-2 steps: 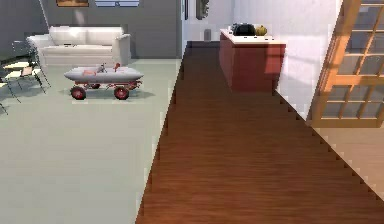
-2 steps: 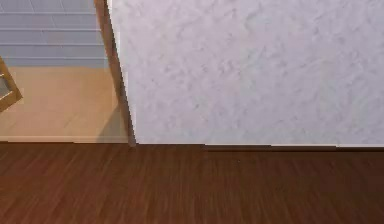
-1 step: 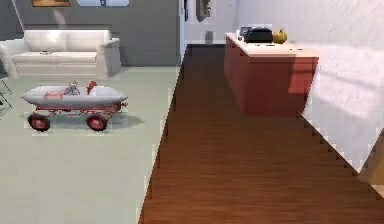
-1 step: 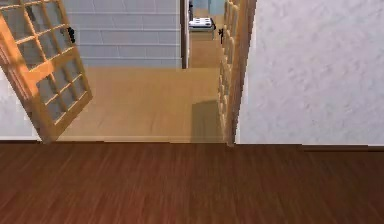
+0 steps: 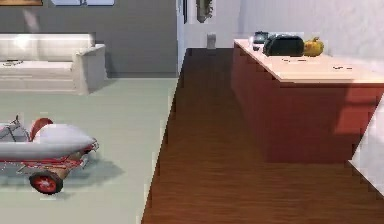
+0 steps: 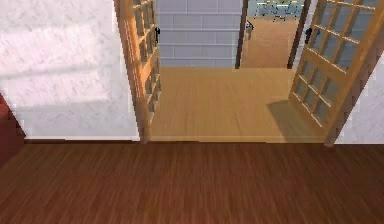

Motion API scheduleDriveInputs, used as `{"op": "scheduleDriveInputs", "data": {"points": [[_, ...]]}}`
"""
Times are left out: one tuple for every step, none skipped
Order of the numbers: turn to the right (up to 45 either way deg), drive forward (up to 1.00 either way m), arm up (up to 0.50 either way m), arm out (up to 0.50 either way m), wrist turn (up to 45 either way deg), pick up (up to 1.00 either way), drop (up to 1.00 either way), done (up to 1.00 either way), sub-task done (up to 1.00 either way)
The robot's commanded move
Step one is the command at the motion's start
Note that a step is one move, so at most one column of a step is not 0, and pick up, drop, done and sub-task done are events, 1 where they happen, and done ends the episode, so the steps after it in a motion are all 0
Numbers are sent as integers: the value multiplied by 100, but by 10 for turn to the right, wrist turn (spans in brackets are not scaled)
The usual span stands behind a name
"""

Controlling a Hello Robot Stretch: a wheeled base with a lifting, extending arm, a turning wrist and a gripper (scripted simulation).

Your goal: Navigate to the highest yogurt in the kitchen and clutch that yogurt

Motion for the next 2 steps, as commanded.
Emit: {"op": "scheduleDriveInputs", "data": {"points": [[30, 0, 0, 0, 0, 0, 0, 0, 0], [0, 100, 0, 0, 0, 0, 0, 0, 0]]}}
